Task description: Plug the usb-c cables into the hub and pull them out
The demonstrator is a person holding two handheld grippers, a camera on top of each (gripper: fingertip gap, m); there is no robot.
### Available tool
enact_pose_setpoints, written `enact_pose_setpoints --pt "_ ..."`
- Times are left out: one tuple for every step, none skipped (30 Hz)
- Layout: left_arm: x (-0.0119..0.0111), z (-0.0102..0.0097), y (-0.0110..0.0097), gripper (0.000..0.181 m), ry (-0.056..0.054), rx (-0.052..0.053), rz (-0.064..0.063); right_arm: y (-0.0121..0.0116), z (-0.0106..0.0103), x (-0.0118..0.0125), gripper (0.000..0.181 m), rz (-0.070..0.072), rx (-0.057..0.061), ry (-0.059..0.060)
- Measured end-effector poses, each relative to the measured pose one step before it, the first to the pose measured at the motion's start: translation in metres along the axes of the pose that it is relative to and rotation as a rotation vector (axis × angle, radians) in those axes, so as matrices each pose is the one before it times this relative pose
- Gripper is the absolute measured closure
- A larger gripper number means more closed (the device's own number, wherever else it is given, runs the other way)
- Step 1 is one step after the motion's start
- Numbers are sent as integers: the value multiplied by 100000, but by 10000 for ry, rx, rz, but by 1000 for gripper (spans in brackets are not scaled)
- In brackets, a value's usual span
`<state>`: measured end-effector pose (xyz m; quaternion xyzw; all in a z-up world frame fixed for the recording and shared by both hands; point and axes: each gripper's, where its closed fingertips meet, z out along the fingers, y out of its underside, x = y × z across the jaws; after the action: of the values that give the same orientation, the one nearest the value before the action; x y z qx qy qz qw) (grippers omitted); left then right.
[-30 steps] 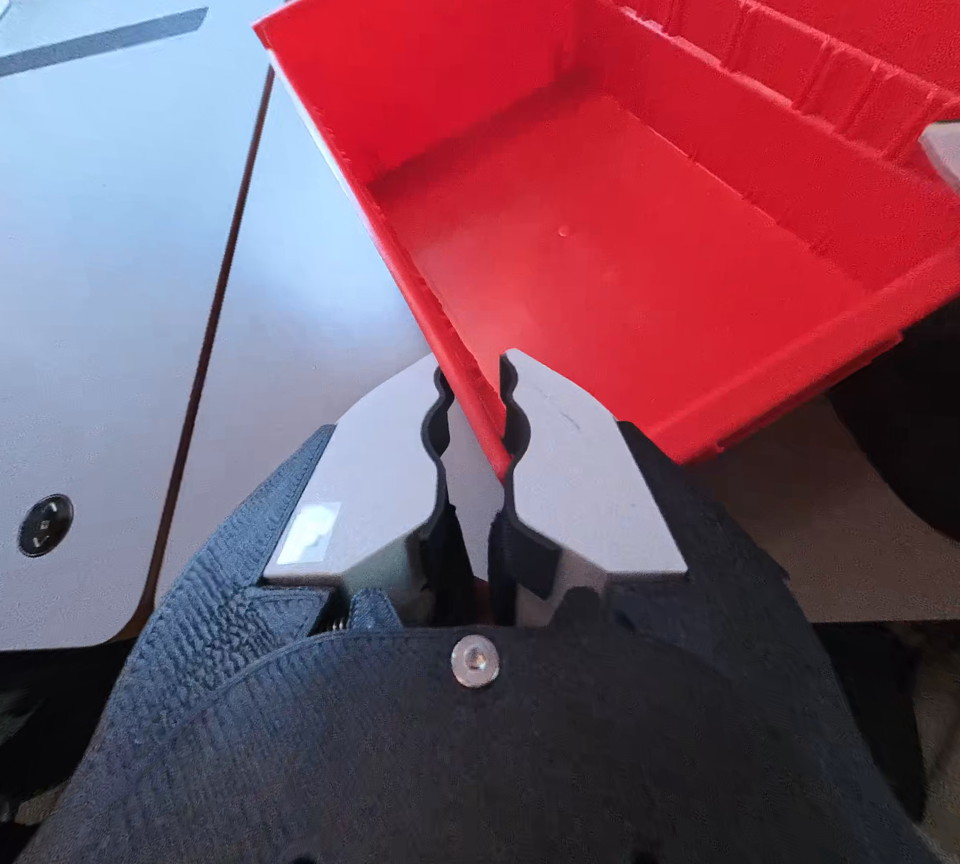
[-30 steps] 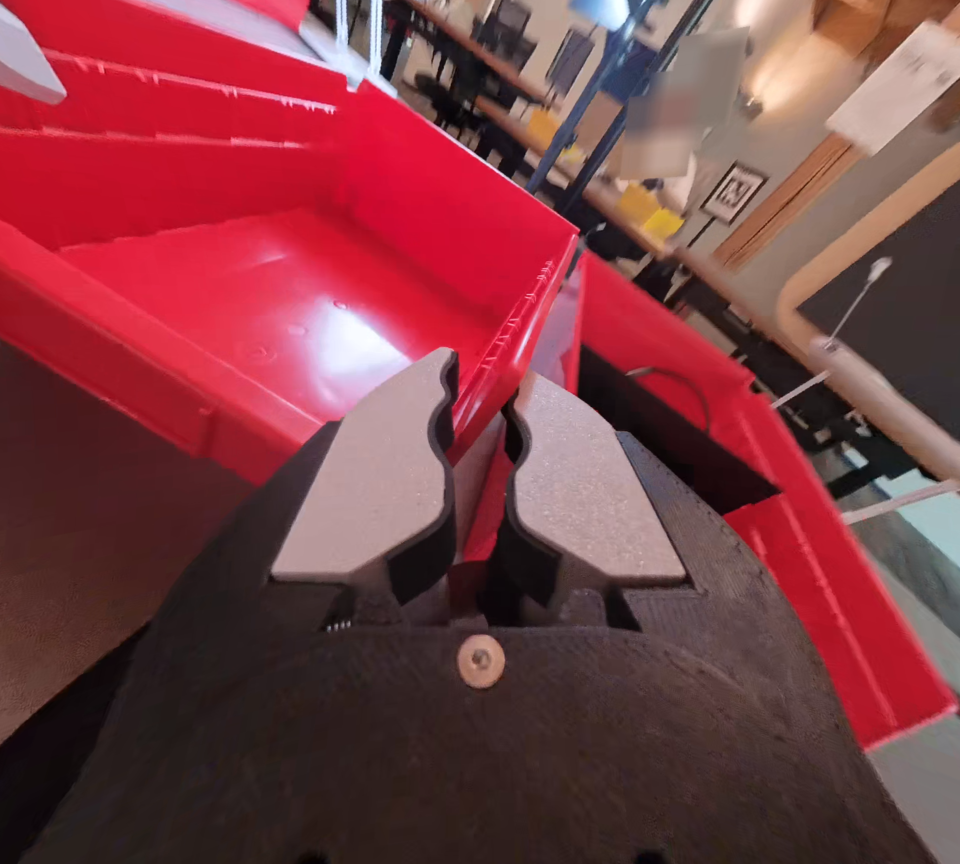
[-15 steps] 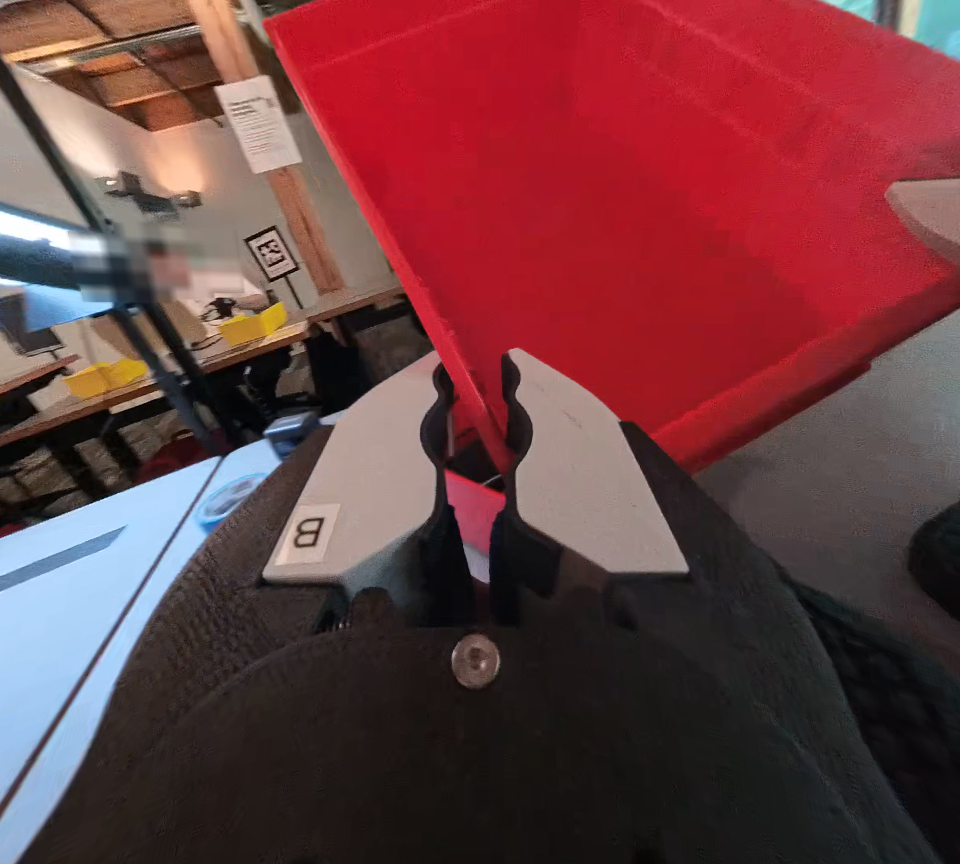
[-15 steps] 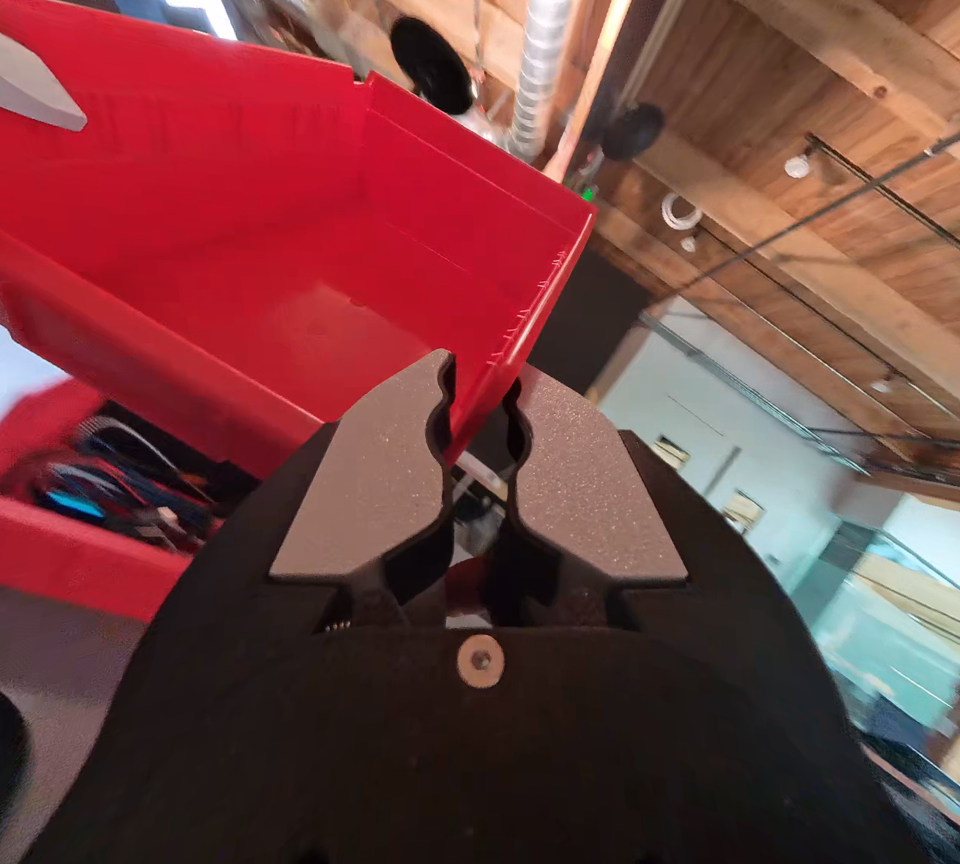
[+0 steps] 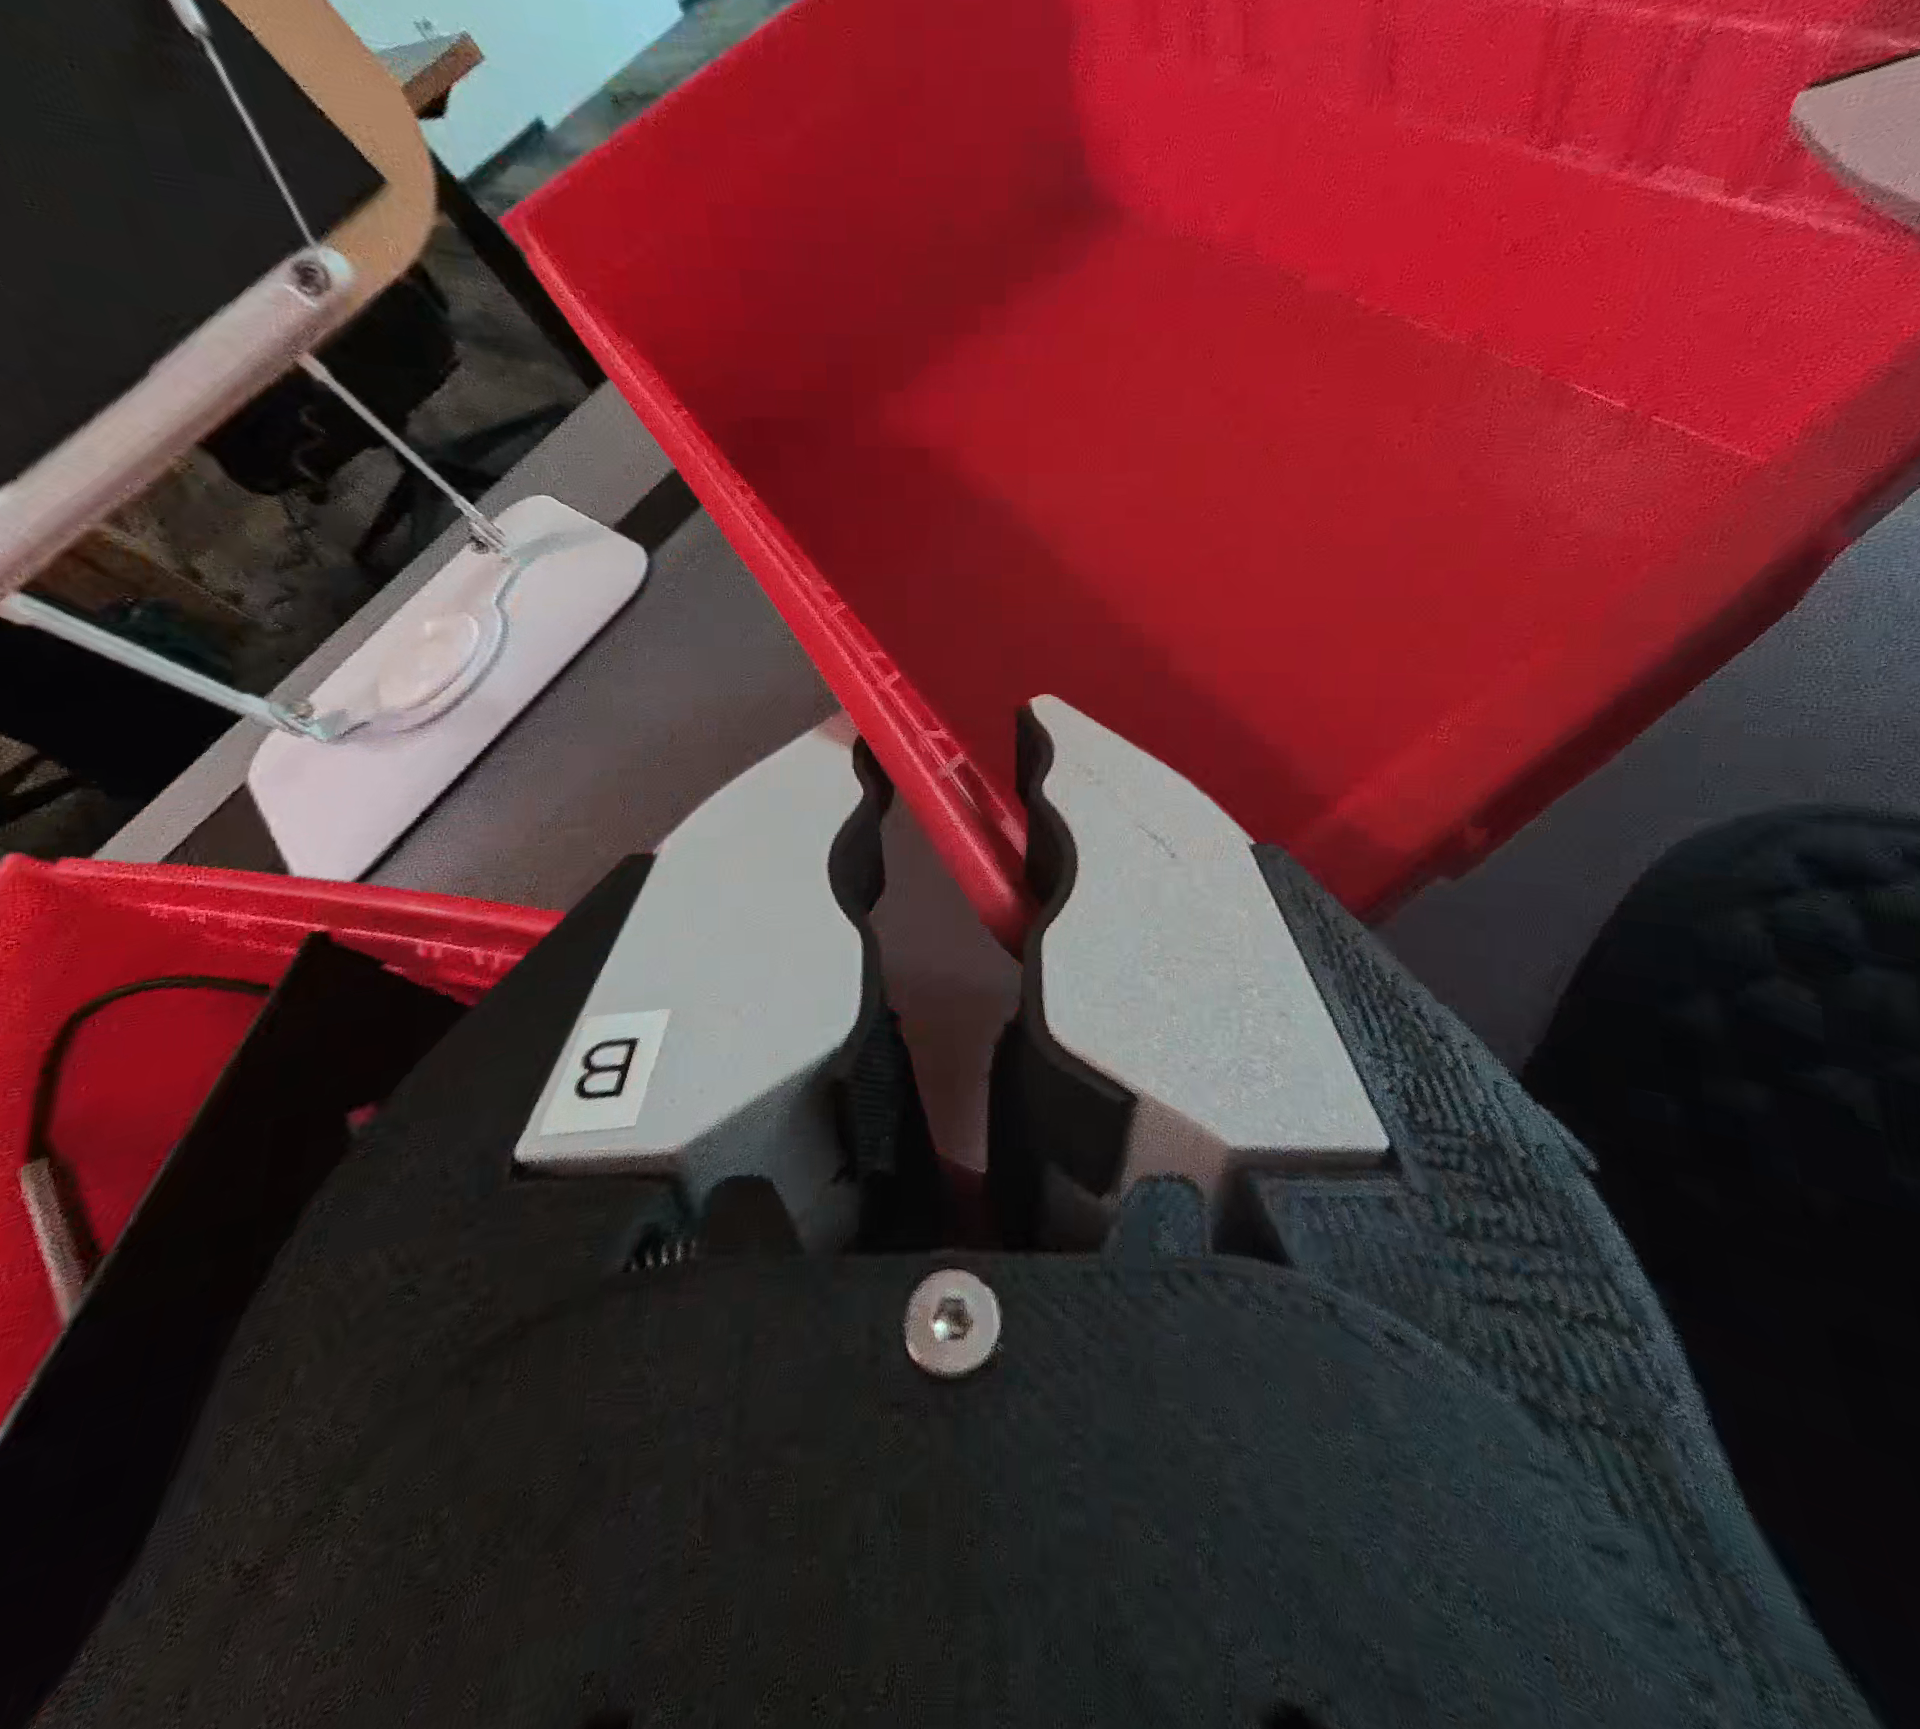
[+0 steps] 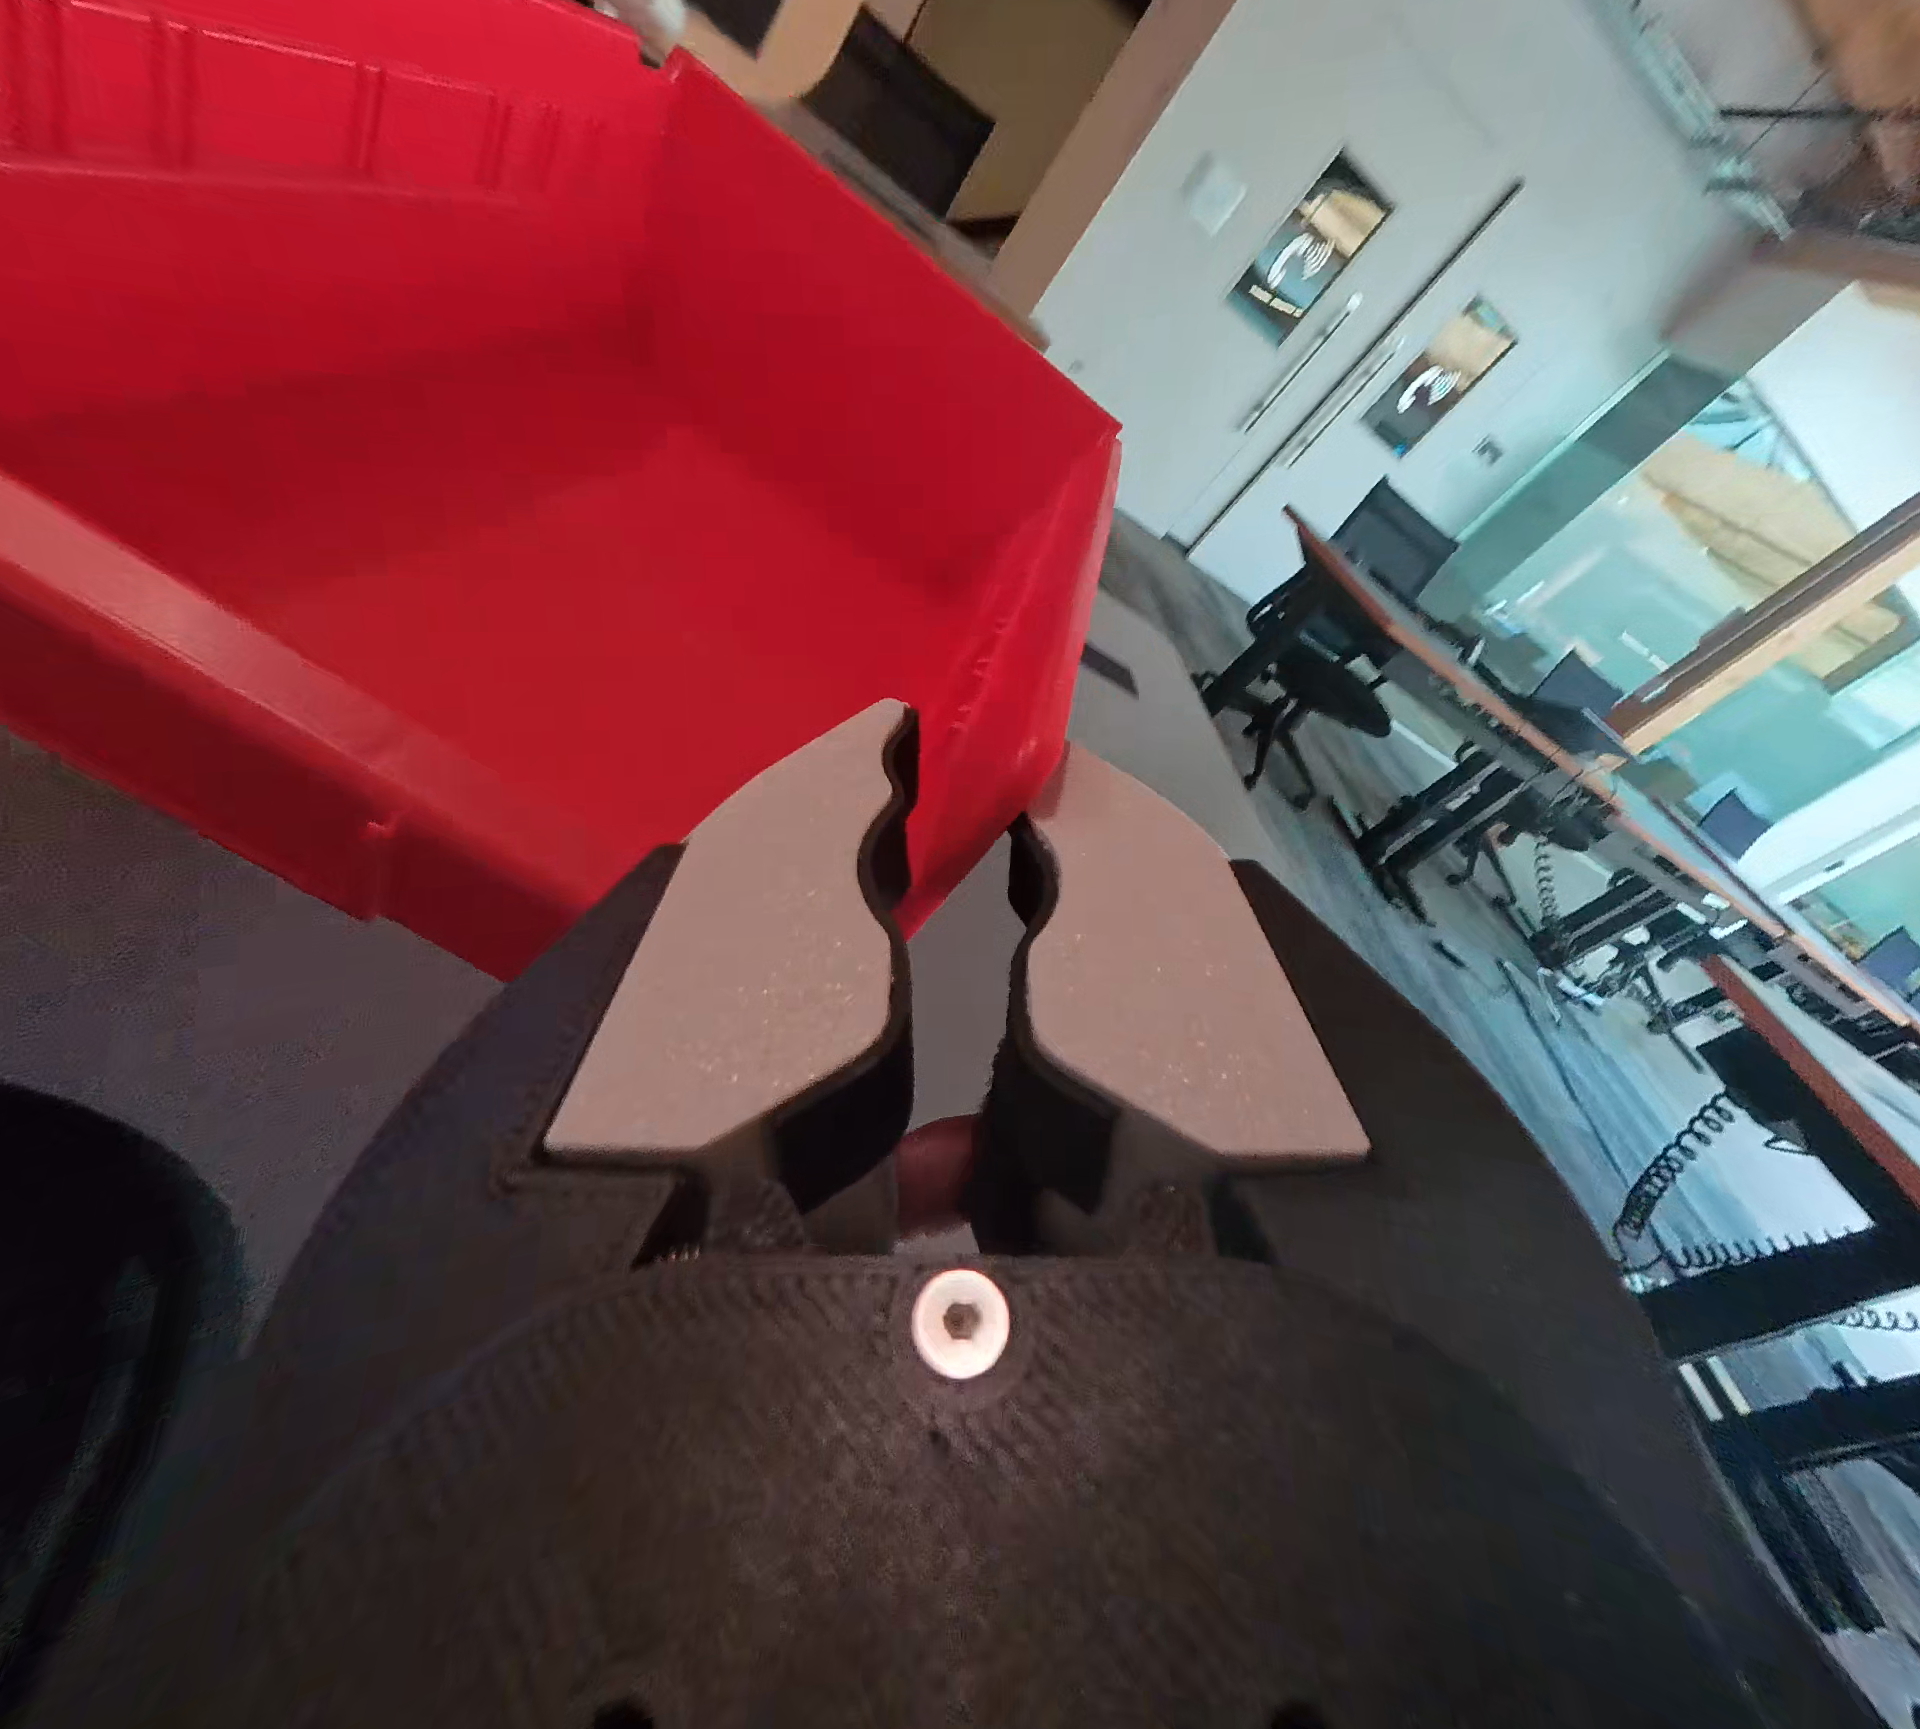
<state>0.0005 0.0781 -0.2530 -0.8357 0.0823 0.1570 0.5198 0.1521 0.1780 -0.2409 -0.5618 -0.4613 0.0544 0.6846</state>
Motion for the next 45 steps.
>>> enact_pose_setpoints --pt "323 567 365 160 83 -58 -40 864 337 -225 168 33 -213 -170" --pt "235 480 406 159 72 -115 -2 765 322 -267 168 49 -229 -174" --pt "191 420 385 158 84 -116 37 660 287 -245 167 27 -218 -134" --pt "228 380 455 157 151 -183 -2 603 265 -226 167 6 -230 -130" --pt "303 357 527 154 254 -254 9 510 217 -170 167 53 -225 -119" --pt "370 275 579 150 321 -276 118 470 212 -68 167 119 -240 -105" --pt "487 134 217 146 403 -6 137 459 169 40 167 134 -274 -105" --pt "534 -40 73 140 422 54 -11 338 58 88 168 132 -187 -135" --pt "567 -324 -104 131 404 131 -18 -10 -110 391 163 194 45 24" --pt "313 -673 -175 121 144 182 -36 -398 -359 720 158 172 278 180" --pt "151 -978 -252 113 -9 310 187 -752 -584 747 150 88 449 125" --pt "-145 -1284 -62 110 -195 251 357 -927 -677 737 146 40 487 105" --pt "-552 -1475 229 110 -389 118 382 -1044 -711 403 143 -85 521 -95" --pt "-847 -1507 454 110 -474 36 309 -1072 -660 -550 138 -255 524 -636" --pt "-1042 -1371 753 111 -492 -93 172 -822 -598 -1614 135 -367 320 -1170" --pt "-1001 -1062 1070 112 -384 -243 87 -336 -421 -2376 135 -319 -104 -1457" --pt "-666 -687 1418 112 -164 -429 18 10 -80 -2692 131 -289 -444 -1485" --pt "-276 -274 1706 112 49 -598 -4 88 411 -2373 127 -351 -533 -1175" --pt "-78 -4 1705 112 80 -623 -23 -1 856 -1425 126 -442 -480 -494" --pt "-62 388 1301 112 28 -448 55 -67 1112 -850 127 -538 -419 -109" --pt "22 532 1092 113 43 -373 186 -88 1203 -872 126 -554 -367 -120" --pt "-156 656 910 115 -114 -390 270 -129 1215 -724 125 -426 -297 -57" --pt "-126 701 869 118 -118 -453 374 -39 1153 -420 125 -336 -318 103" --pt "-124 704 999 124 -70 -602 423 148 1020 -218 127 -396 -415 225" --pt "-314 610 1175 132 -213 -736 329 271 799 151 137 -469 -445 463" --pt "-917 293 1030 149 -570 -639 304 441 583 565 146 -518 -492 685" --pt "-158 -17 590 151 -16 -230 229 526 402 261 146 -441 -462 381" --pt "-32 -123 417 151 177 -28 -226 301 183 207 146 -92 -208 189" --pt "31 -240 761 152 246 -107 -269 362 68 169 146 214 -132 -11" --pt "-169 -260 792 151 141 5 -159 499 5 224 145 250 -92 -42" --pt "-209 -325 951 151 73 31 -107 691 -8 241 145 130 -125 -1" --pt "-211 -355 989 150 37 36 -148 871 3 328 145 66 -191 84" --pt "-224 -403 1049 150 39 38 -182 902 -7 373 144 127 -209 114" --pt "-237 -390 1032 149 22 39 -146 815 5 346 144 150 -146 78" --pt "-218 -416 1010 149 5 -4 -9 699 27 304 143 122 -66 59" --pt "-150 -447 972 149 3 -29 173 664 20 298 143 97 -57 70" --pt "-1 -417 800 149 27 -73 -24 627 26 280 143 33 -56 96" --pt "-127 -459 1061 149 44 -132 -124 578 31 264 143 -52 -20 118" --pt "-110 -500 1141 149 19 -117 -28 510 5 226 143 -50 25 115" --pt "-110 -506 1224 149 28 -133 -33 544 -33 216 143 57 -4 73" --pt "0 -448 965 149 99 -171 256 550 -65 206 143 10 -23 61" --pt "-23 -469 1105 150 107 -148 597 501 -87 177 144 -157 24 91" --pt "53 -438 960 151 85 15 382 418 -118 138 145 -228 93 118" --pt "85 -396 865 151 97 73 62 348 -132 85 145 -194 152 111" --pt "74 -376 852 151 48 115 -1 344 -150 70 145 -98 180 77"
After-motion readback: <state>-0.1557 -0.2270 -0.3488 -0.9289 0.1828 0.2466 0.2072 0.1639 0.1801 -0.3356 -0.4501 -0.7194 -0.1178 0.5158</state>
